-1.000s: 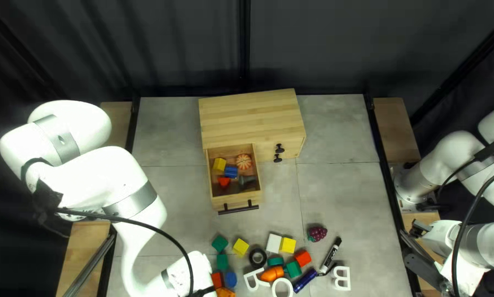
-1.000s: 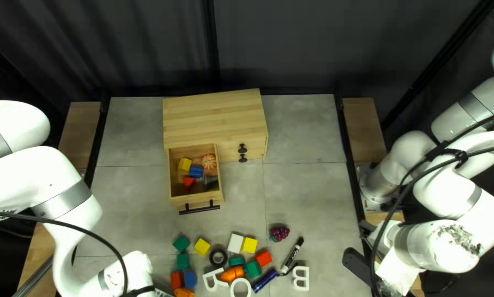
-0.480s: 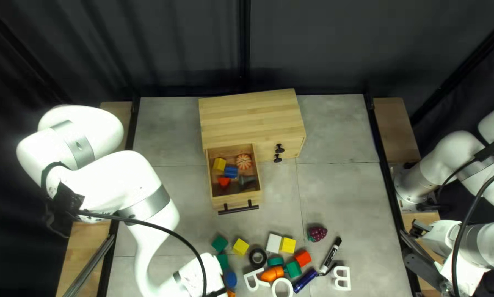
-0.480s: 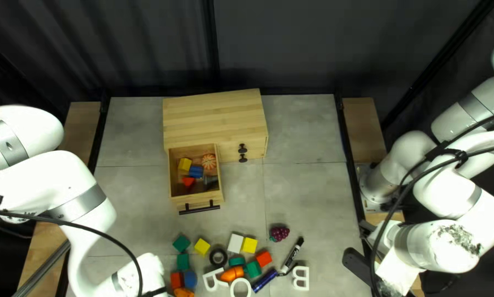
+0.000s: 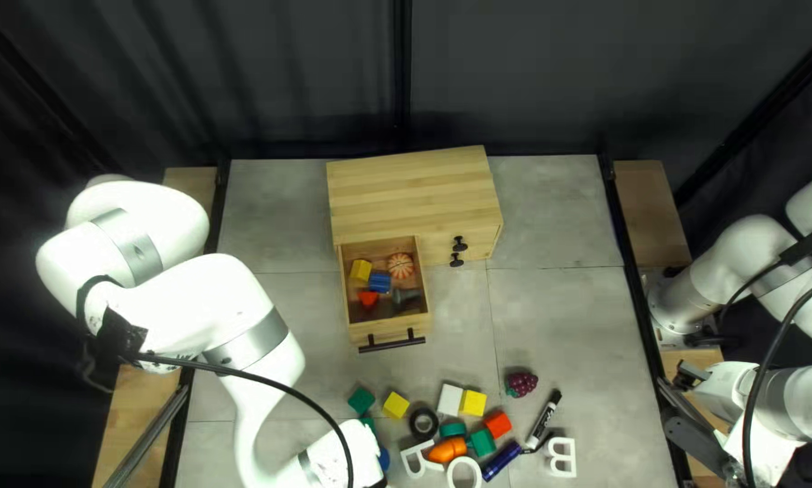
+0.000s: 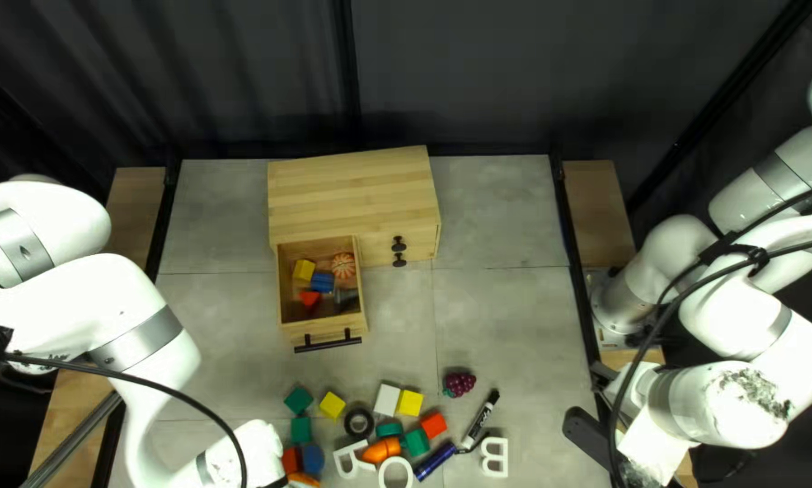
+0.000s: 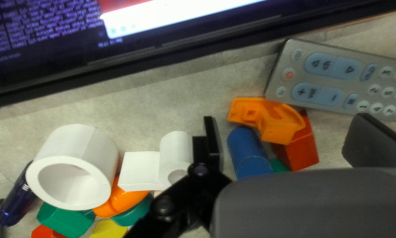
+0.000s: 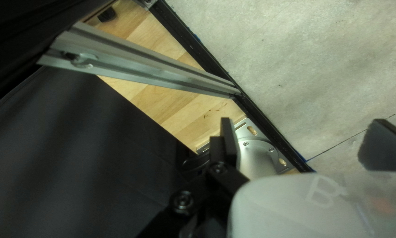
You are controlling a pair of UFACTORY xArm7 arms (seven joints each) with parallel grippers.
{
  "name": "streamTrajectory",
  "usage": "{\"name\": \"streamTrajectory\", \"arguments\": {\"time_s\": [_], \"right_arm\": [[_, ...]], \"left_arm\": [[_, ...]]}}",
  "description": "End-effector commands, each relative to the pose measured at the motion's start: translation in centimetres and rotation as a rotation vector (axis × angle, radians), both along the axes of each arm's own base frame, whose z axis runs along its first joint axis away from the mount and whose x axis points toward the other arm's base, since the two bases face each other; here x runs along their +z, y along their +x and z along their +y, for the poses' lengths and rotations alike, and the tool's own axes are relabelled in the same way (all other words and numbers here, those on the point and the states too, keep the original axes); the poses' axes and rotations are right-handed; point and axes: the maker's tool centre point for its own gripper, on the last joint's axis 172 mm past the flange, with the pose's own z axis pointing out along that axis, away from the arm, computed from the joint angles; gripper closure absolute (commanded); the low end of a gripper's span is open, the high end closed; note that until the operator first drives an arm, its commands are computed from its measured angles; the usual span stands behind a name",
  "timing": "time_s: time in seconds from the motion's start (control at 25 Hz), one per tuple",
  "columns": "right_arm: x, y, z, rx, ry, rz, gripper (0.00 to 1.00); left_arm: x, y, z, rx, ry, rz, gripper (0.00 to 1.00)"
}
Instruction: Open drawers and place objects into drawer and close
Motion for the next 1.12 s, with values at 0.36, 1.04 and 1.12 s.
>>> {"name": "streamTrajectory", "arguments": {"time_s": [0.36, 1.04, 1.12], "right_arm": [[0.0, 0.0, 0.0, 0.0, 0.0, 0.0, 0.0], [0.0, 0.0, 0.0, 0.0, 0.0, 0.0, 0.0], [0.0, 0.0, 0.0, 0.0, 0.0, 0.0, 0.0]], "left_arm": [[-0.2, -0.1, 0.1, 0.014, 0.052, 0.06, 0.03], [-0.7, -0.5, 1.1, 0.031, 0.064, 0.052, 1.0], [-0.5, -0.5, 1.2, 0.032, 0.065, 0.051, 1.0]]}}
